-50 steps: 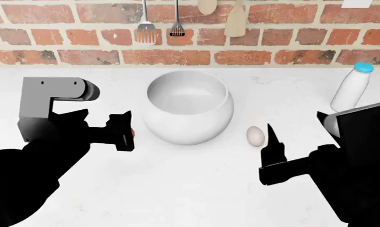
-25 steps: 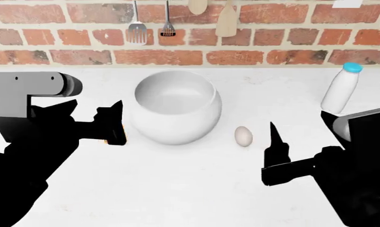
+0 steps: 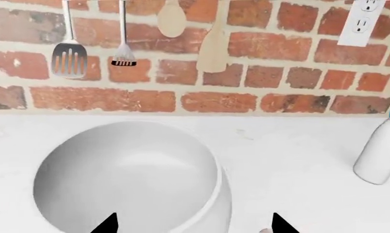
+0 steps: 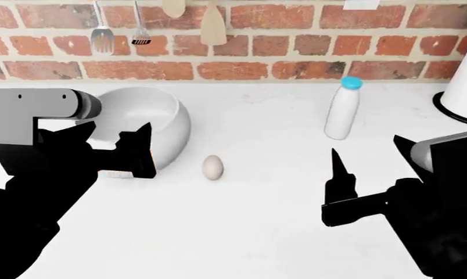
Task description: Place the eggs and milk next to the bowl.
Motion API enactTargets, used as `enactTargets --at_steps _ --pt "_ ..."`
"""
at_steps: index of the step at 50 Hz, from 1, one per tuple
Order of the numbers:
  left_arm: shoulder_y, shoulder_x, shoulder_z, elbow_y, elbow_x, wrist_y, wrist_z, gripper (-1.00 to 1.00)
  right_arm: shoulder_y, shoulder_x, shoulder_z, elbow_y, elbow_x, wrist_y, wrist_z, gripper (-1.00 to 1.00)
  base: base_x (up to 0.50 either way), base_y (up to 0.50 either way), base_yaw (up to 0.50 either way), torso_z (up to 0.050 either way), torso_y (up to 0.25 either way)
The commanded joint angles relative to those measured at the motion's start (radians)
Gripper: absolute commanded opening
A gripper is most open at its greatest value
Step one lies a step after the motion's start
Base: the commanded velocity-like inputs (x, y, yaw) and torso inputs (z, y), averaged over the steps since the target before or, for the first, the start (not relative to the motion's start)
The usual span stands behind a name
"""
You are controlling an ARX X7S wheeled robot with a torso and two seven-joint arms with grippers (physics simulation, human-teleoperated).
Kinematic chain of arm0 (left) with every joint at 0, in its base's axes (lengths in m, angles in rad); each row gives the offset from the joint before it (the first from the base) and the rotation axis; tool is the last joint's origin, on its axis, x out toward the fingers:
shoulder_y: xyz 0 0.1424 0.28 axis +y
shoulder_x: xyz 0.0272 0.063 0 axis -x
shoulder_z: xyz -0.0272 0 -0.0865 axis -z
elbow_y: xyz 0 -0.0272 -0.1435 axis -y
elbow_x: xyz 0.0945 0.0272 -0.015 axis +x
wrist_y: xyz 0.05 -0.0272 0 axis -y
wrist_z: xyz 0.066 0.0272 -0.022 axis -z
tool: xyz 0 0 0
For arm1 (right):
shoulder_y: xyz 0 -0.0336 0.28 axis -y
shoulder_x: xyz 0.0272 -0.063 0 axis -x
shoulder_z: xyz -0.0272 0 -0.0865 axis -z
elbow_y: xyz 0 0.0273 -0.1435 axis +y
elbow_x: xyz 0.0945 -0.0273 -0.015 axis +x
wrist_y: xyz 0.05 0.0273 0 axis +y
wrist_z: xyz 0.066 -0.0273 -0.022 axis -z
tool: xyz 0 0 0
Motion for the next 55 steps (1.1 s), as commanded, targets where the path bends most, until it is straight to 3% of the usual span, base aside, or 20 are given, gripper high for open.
enactTargets --at_steps 1,6,20,39,55 --pt "0.003 -0.002 0.000 0.000 0.007 0.006 0.007 1.00 0.005 -0.008 -0.010 0.006 -0.008 0.003 -0.008 1.00 0.00 -0.50 0.00 0.000 0.000" --pt "0.008 -0.003 -0.002 -0.002 0.011 0.010 0.011 1.00 0.013 -0.011 -0.018 0.010 -0.007 0.007 -0.008 1.00 0.00 -0.50 0.00 0.000 0.000" --pt "0.030 -0.005 0.001 -0.005 0.028 0.015 0.034 1.00 0.103 -0.037 -0.056 0.084 -0.035 0.043 -0.037 1.00 0.00 0.00 0.00 0.000 0.000" --pt "0.038 -0.012 0.002 -0.024 0.046 0.022 0.050 1.00 0.256 -0.117 -0.137 0.300 -0.221 0.076 -0.260 1.00 0.00 0.00 0.00 0.000 0.000" --pt "0.035 -0.006 0.018 -0.041 0.068 0.022 0.060 1.00 0.302 -0.201 -0.227 0.509 -0.419 0.010 -0.475 1.00 0.00 0.00 0.00 0.000 0.000"
